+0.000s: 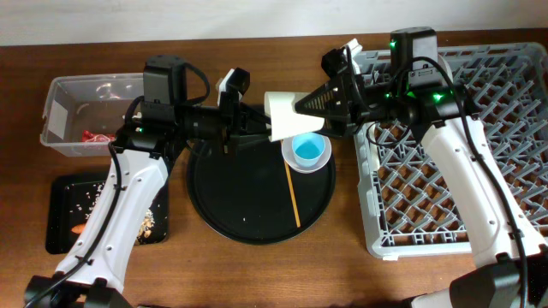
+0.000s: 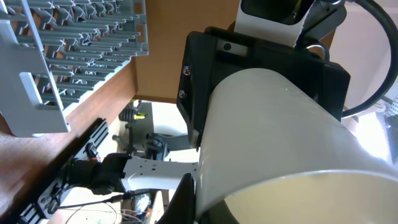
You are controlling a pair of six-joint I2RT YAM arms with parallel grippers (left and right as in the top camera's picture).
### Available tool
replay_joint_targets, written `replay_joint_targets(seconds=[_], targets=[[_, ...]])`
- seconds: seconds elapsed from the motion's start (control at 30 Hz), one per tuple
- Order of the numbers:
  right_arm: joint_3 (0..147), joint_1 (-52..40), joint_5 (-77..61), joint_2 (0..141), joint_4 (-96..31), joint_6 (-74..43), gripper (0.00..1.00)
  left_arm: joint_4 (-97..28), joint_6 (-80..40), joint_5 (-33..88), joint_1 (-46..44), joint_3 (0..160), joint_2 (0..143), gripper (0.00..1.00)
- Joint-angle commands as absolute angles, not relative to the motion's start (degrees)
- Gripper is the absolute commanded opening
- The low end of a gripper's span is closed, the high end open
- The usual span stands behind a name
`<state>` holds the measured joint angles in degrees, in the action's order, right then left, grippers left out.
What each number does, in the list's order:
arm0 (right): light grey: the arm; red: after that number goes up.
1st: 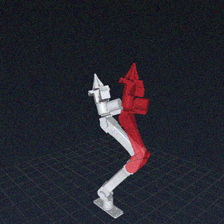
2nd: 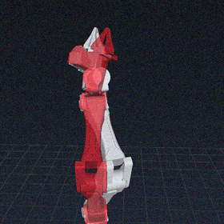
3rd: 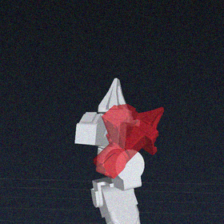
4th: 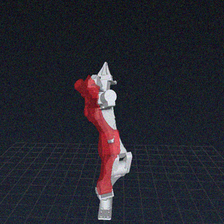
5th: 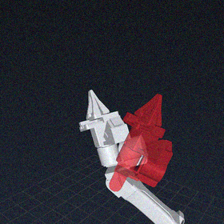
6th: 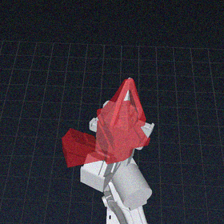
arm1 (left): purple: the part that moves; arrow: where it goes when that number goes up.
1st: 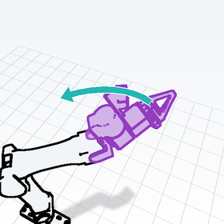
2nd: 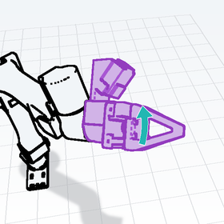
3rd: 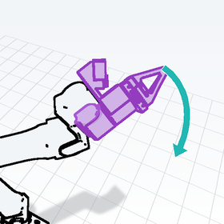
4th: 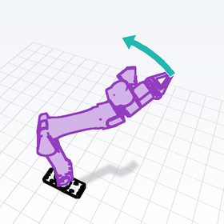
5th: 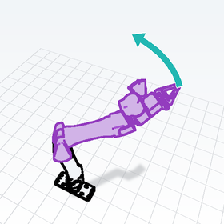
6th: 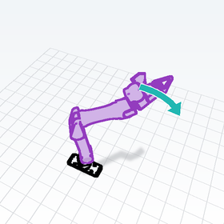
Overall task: Sort waste into correct bins and load items into the dishwasher rack
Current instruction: 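Lift the white cup and hand it to the right gripper, then carry the white cup right and place it upside down in the rack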
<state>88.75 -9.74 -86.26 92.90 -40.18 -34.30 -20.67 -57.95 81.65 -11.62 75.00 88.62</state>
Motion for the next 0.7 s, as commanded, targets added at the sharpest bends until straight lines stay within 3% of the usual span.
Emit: replay_joint_targets(seconds=[0.0,0.3,0.53,0.67], targets=[[88.7,-10.1,-88.7,92.5,-37.9,-33.9,0.73,-21.1,-58.3,80.8,-11.9,75.2,88.3,0.00],[88.7,-10.1,-86.3,92.5,-34.2,-35.0,0.61,-21.1,-58.3,81.6,-11.9,75.2,88.3,0.01],[88.7,-10.1,-83.7,92.5,-32.5,-35.6,0.56,-21.1,-56.4,81.3,-11.9,75.2,88.3,0.25],[88.7,-10.1,-81.8,92.5,-32.5,-35.9,0.56,-21.1,-54.0,77.1,-11.8,75.2,88.3,0.26]])
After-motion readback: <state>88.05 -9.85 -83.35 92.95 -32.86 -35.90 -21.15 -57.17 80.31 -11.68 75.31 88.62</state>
